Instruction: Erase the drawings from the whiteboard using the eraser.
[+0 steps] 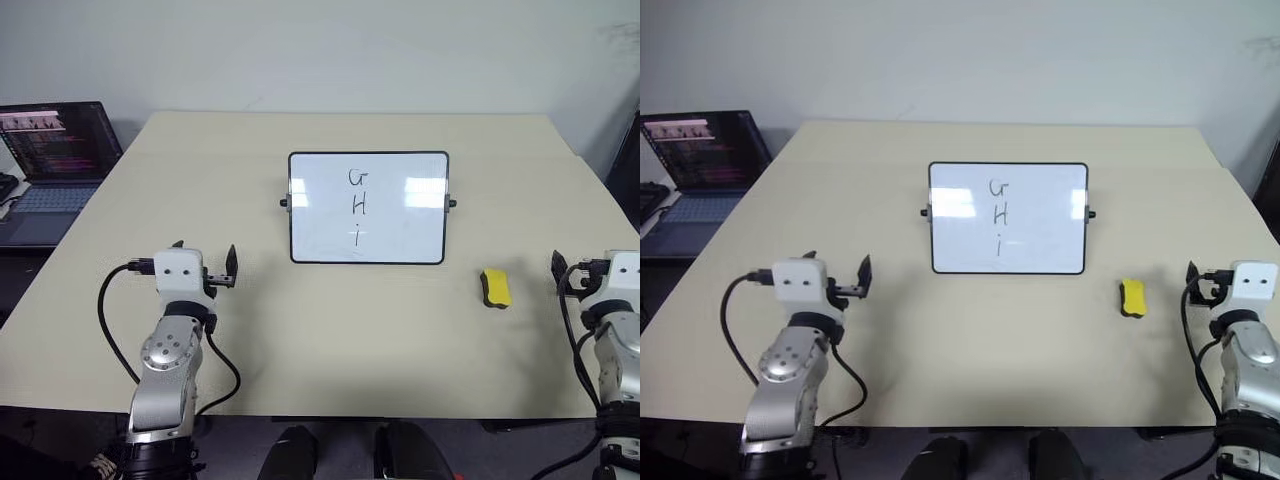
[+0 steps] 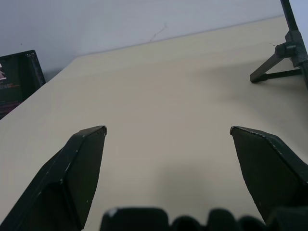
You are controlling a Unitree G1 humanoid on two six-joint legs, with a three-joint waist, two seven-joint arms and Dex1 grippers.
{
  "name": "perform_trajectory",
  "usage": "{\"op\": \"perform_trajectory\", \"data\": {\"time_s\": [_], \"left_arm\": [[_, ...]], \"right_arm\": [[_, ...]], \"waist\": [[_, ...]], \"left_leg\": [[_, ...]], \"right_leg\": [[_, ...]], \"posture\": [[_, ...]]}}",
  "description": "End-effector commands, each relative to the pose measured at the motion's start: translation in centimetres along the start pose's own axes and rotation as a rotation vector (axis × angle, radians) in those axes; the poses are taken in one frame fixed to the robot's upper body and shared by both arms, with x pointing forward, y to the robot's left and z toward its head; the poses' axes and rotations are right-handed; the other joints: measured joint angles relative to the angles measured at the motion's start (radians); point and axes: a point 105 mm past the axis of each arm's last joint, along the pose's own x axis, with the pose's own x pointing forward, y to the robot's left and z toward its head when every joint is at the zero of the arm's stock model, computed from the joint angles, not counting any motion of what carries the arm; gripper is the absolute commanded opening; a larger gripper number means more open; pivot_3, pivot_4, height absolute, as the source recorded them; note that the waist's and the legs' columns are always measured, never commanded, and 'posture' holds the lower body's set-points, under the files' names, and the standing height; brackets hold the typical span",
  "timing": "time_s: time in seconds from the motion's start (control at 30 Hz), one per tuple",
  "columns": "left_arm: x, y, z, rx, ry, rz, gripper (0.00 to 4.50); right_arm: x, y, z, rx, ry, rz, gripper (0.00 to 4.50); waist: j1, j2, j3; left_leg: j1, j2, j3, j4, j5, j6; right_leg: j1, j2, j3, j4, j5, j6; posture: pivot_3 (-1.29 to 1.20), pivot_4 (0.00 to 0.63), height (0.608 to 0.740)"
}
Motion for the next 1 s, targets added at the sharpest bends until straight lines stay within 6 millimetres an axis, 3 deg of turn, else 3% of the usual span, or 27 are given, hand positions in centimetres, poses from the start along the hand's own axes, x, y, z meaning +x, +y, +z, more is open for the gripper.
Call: {"op": "perform_trajectory", "data": {"time_s": [0.03,0.13,0.33,0.47,0.57,0.63,0.73,0.9,1.0], "left_arm": [[0.7,-0.2,1.1,0.011,-0.048,-0.01,4.5],[1.2,-0.2,1.1,0.003,-0.051,-0.004,4.5],[1.4,0.6,0.9,0.017,-0.05,-0.015,4.5],[1.3,3.0,1.0,0.024,-0.052,0.008,4.5],[1.1,3.7,1.7,0.009,-0.064,-0.023,4.5],[1.0,4.7,2.4,0.016,-0.074,-0.055,4.5],[0.9,4.2,3.7,0.042,-0.1,-0.138,4.5],[1.1,2.2,6.9,0.024,-0.153,-0.308,4.5],[1.7,1.3,6.9,0.021,-0.142,-0.389,4.5]], "right_arm": [[-0.5,-1.0,1.1,-0.023,-0.021,-0.03,4.46],[-1.0,-1.1,0.8,-0.026,-0.002,-0.055,4.46],[-0.9,0.5,2.7,0.069,-0.048,-0.056,4.46],[-0.1,3.7,3.5,0.188,-0.083,0.007,4.46],[0.4,5.7,4.0,0.257,-0.082,0.042,4.46],[0.2,8.3,5.1,0.327,-0.091,0.118,4.46],[-0.4,9.9,6.9,0.398,-0.124,0.211,4.46],[-0.6,10.6,7.9,0.308,-0.169,0.264,4.46],[-0.7,10.6,8.5,0.33,-0.2,0.267,4.46]], "waist": [[0.002,0.0,0.0],[0.002,0.0,0.0],[-0.006,0.0,0.0],[-0.011,0.0,0.0],[-0.016,0.001,0.0],[-0.019,0.001,0.0],[-0.02,0.001,0.0],[-0.014,0.0,0.0],[-0.018,0.001,0.0]], "left_leg": [[0.0,0.0,0.0,0.0,0.0,0.0],[0.0,0.0,0.001,0.001,0.0,0.0],[0.0,0.001,0.003,0.0,0.0,0.0],[0.001,0.002,0.002,0.0,0.0,0.0],[0.001,0.002,0.002,0.0,0.0,0.0],[0.001,0.002,0.002,0.0,0.0,0.0],[0.0,0.008,0.002,0.0,0.0,0.0],[-0.001,0.007,0.001,0.0,0.0,0.0],[0.0,0.008,0.001,0.0,0.0,0.0]], "right_leg": [[0.0,0.0,0.0,0.0,0.0,0.001],[0.0,0.0,-0.001,0.0,0.0,0.002],[0.0,0.0,0.0,0.001,-0.002,0.004],[0.0,0.0,0.0,0.0,-0.002,0.004],[0.0,0.0,0.0,0.0,-0.002,0.004],[0.0,0.0,0.0,0.0,0.0,0.002],[-0.001,0.0,0.0,0.0,0.0,0.0],[-0.001,0.001,-0.002,-0.001,0.0,0.001],[-0.001,0.002,-0.002,0.0,0.0,0.001]], "posture": [[0.0,0.15,0.74],[0.0,0.15,0.74],[0.0,0.15,0.74],[0.0,0.15,0.74],[0.0,0.15,0.74],[0.0,0.15,0.74],[0.0,0.15,0.74],[0.0,0.15,0.74],[0.0,0.15,0.74]]}}
